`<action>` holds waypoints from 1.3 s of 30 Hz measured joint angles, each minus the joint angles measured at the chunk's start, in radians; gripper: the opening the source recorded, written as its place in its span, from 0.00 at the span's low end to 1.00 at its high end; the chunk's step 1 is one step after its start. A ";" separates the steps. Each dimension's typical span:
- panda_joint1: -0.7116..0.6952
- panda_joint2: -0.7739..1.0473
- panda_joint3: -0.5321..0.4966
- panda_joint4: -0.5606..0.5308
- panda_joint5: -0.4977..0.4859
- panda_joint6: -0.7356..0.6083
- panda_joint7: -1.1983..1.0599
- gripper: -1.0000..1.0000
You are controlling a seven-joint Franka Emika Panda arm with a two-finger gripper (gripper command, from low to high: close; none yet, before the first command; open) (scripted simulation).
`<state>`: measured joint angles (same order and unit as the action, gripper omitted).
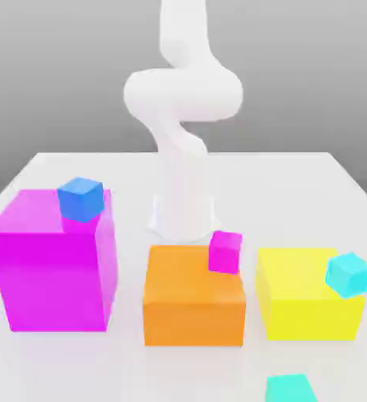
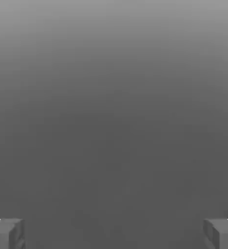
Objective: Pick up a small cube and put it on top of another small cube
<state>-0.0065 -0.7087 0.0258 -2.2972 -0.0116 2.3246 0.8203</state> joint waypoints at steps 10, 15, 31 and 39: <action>-0.015 0.368 0.099 0.011 -0.061 0.099 0.093 0.50; -0.008 0.550 0.134 0.017 -0.099 0.148 0.143 0.50; 0.086 1.123 0.158 0.043 -0.151 0.337 0.251 0.50; 0.111 1.222 0.129 0.062 -0.181 0.413 0.274 0.00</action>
<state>0.1045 0.5129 0.1550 -2.2348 -0.1924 2.7379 1.0942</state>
